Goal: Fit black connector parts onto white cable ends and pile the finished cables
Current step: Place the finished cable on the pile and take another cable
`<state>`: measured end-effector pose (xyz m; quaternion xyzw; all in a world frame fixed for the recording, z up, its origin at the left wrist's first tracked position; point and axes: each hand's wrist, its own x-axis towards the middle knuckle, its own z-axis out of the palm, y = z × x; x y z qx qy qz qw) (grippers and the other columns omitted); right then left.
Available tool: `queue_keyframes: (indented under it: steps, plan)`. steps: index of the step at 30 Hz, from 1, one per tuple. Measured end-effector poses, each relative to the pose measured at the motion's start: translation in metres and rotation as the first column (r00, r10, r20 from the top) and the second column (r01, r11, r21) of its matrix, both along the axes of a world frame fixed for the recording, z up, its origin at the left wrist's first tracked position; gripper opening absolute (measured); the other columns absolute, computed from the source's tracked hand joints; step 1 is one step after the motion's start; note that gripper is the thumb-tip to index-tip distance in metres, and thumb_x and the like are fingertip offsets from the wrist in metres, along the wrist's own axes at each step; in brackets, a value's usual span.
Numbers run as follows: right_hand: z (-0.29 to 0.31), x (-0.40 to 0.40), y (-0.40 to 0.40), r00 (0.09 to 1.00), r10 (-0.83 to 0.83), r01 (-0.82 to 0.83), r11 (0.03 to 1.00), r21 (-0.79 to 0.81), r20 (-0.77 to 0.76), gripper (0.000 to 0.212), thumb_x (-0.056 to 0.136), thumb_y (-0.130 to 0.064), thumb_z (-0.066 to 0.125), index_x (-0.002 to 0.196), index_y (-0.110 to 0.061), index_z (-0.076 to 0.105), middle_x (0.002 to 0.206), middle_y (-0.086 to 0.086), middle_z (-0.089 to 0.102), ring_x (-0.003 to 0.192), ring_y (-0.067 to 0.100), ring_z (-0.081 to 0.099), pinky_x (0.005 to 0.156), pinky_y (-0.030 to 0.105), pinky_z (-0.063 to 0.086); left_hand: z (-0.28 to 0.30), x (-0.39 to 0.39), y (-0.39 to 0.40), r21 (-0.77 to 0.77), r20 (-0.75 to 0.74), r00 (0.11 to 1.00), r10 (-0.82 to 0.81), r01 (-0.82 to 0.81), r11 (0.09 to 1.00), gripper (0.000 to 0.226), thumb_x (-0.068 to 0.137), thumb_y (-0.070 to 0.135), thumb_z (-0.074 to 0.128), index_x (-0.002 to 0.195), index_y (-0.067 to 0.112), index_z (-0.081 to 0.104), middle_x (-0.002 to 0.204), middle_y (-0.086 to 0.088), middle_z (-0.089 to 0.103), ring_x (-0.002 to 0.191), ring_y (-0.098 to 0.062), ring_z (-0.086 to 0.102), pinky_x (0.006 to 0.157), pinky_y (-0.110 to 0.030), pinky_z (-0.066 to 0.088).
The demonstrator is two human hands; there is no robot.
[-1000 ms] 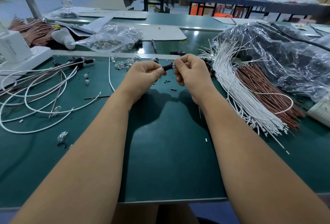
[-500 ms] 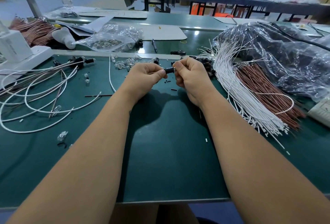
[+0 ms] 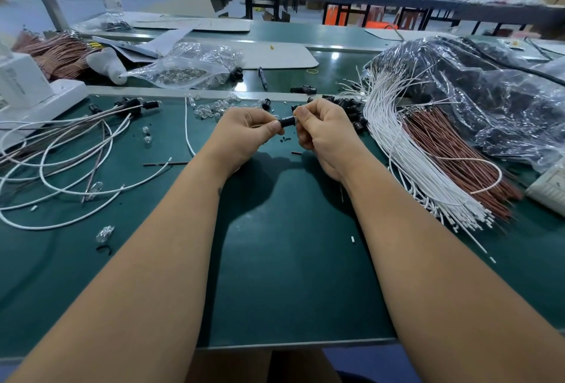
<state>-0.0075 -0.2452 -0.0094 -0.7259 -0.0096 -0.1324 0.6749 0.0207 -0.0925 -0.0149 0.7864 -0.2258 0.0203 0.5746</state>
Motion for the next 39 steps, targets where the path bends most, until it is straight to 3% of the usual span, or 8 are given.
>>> queue_keyframes:
  steps: [6,17,23,28,39]
  plan:
    - [-0.0004,-0.0005,0.0008,1.000,0.017,-0.017,0.998,0.062,-0.010,0.022,0.101,-0.007,0.047,0.079,-0.010,0.049,0.065,0.005,0.048,0.050,0.011,0.040,0.047,0.019,0.035,0.0024,0.0001,-0.0006,-0.035,-0.043,0.999,-0.006,0.005,0.999,0.019,0.093,0.011,0.060,0.077,0.013,0.069,0.043,0.016,0.045,0.042,0.000,0.036,0.044,-0.009,0.029]
    - [-0.0011,0.0001,0.0009,0.996,-0.076,0.081,0.988,-0.131,0.043,0.021,0.100,-0.012,0.049,0.079,-0.018,0.050,0.070,0.000,0.052,0.058,0.011,0.043,0.055,0.020,0.038,-0.0003,0.0040,-0.0015,-0.051,-0.120,0.992,-0.022,0.016,0.999,0.020,0.093,0.016,0.060,0.076,0.014,0.071,0.044,0.015,0.043,0.039,0.000,0.033,0.039,-0.009,0.027]
    - [-0.0017,-0.0003,-0.0007,0.994,-0.079,0.085,0.993,-0.080,0.073,0.020,0.099,-0.010,0.052,0.079,-0.014,0.053,0.063,-0.002,0.052,0.051,0.008,0.043,0.049,0.018,0.038,-0.0012,0.0037,-0.0008,-0.015,-0.084,0.996,-0.026,0.025,1.000,0.021,0.093,0.018,0.061,0.075,0.021,0.072,0.047,0.016,0.046,0.043,-0.001,0.036,0.044,-0.009,0.029]
    - [-0.0030,-0.0021,-0.0003,0.998,-0.043,0.043,0.999,-0.003,0.037,0.021,0.098,-0.006,0.052,0.078,-0.010,0.052,0.061,0.003,0.051,0.046,0.008,0.042,0.046,0.019,0.037,-0.0005,0.0006,0.0011,0.042,-0.011,0.999,-0.034,0.034,0.999,0.027,0.092,0.018,0.062,0.069,0.027,0.073,0.064,-0.007,0.046,0.062,-0.016,0.036,0.057,-0.025,0.029]
    - [-0.0035,-0.0011,0.0046,0.997,-0.080,0.080,0.997,0.000,0.023,0.020,0.098,-0.009,0.053,0.078,-0.011,0.052,0.060,0.001,0.052,0.047,0.009,0.046,0.047,0.022,0.040,-0.0007,0.0003,-0.0017,0.019,-0.016,1.000,0.002,-0.002,1.000,0.021,0.093,0.014,0.060,0.076,0.017,0.072,0.049,0.008,0.040,0.044,-0.004,0.029,0.044,-0.014,0.025]
